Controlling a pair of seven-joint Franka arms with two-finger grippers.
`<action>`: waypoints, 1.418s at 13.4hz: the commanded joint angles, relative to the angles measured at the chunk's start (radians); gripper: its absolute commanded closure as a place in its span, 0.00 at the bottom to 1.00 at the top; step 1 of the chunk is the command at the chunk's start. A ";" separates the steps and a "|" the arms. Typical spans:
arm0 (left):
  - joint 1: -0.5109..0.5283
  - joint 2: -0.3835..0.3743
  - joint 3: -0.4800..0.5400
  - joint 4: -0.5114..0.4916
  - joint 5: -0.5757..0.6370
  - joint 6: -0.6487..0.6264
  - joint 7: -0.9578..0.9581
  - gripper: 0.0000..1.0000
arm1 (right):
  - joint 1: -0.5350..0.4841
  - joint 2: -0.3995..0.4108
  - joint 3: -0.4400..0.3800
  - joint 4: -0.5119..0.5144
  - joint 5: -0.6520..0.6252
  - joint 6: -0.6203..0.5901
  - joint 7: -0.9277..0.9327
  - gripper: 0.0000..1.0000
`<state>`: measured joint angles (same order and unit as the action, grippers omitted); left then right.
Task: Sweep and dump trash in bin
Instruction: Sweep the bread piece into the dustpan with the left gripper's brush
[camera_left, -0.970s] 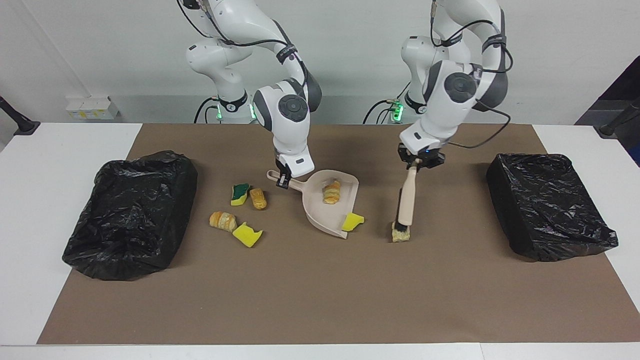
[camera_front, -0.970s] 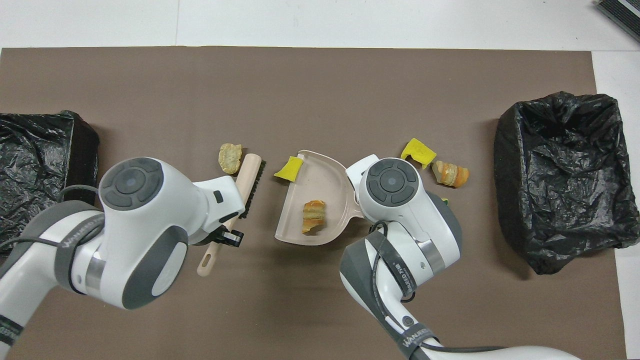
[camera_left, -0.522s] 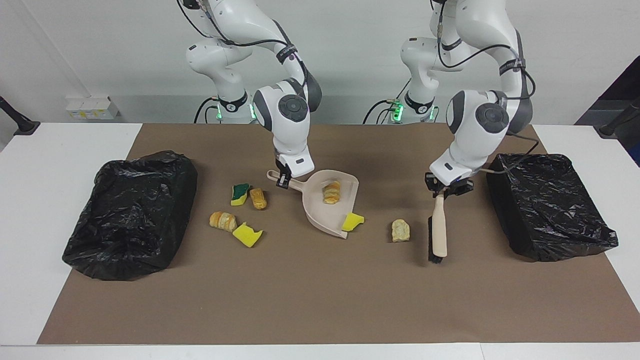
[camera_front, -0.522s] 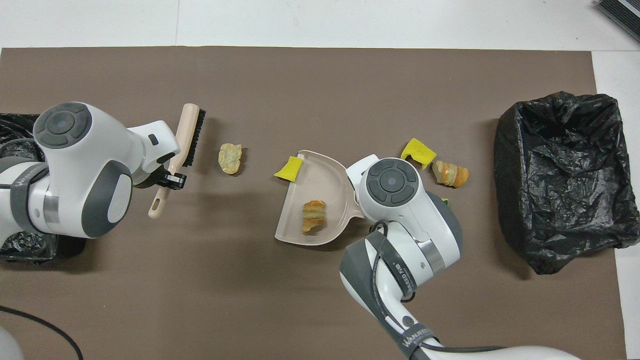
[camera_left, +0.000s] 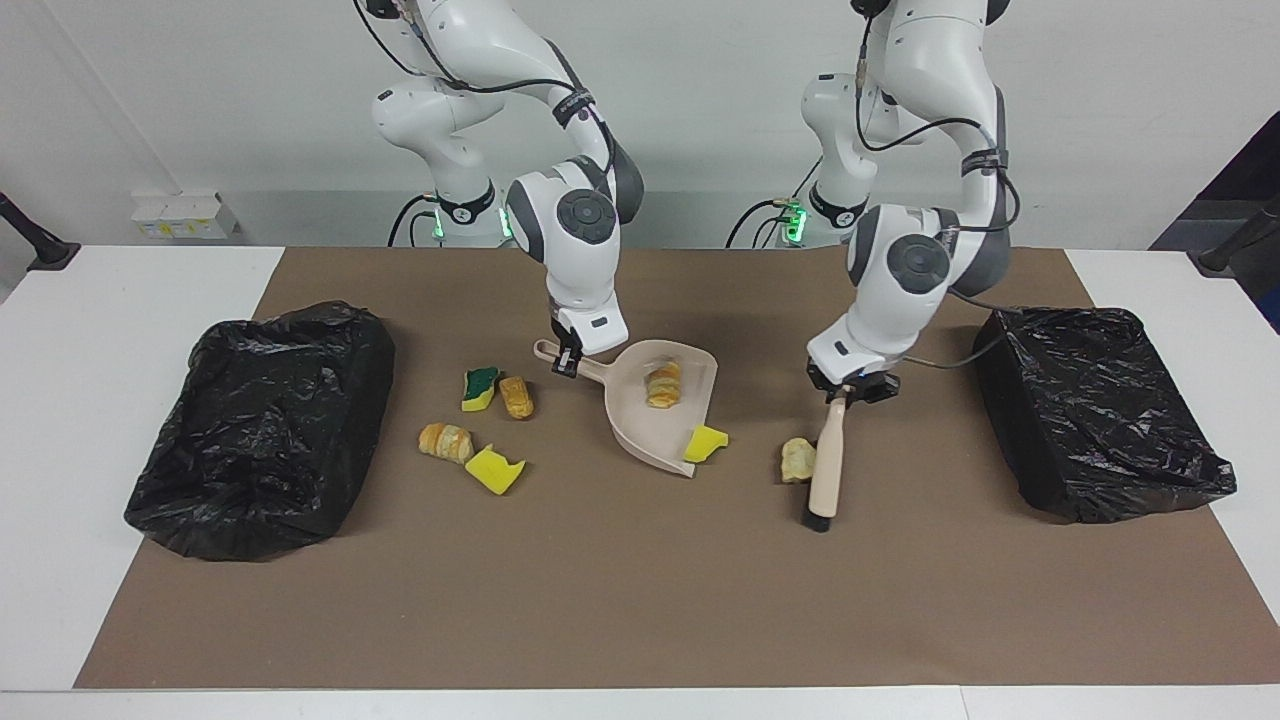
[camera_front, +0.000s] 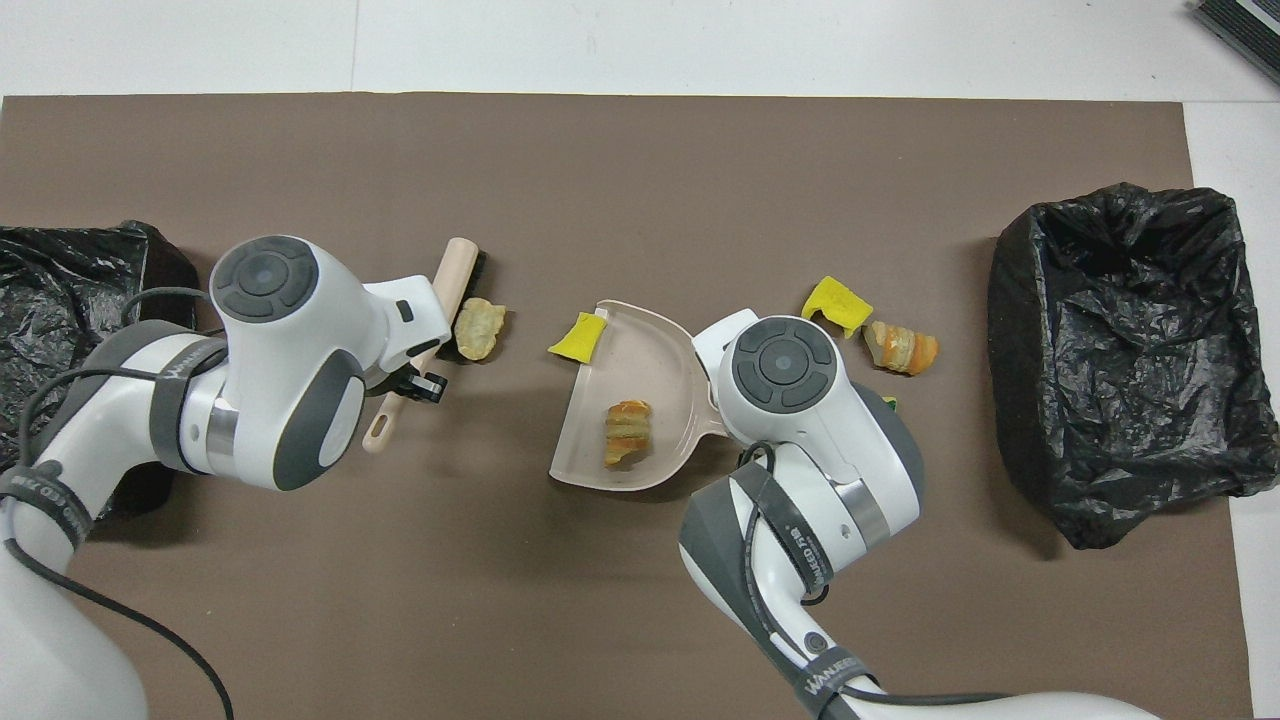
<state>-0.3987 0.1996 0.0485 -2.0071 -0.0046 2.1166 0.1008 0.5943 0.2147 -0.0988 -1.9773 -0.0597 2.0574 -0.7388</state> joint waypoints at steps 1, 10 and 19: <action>-0.093 -0.055 0.007 -0.070 -0.006 0.037 0.002 1.00 | -0.001 -0.014 0.005 -0.011 0.008 -0.014 0.030 1.00; -0.310 -0.080 0.008 -0.056 -0.124 0.031 -0.277 1.00 | -0.001 -0.014 0.005 -0.011 0.008 -0.017 0.030 1.00; -0.262 -0.114 0.022 -0.059 -0.115 0.008 -0.381 1.00 | -0.016 -0.035 0.005 -0.006 0.008 -0.046 0.012 1.00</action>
<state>-0.6672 0.1141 0.0744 -2.0392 -0.1153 2.1297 -0.2444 0.5912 0.2011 -0.1005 -1.9768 -0.0597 2.0325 -0.7375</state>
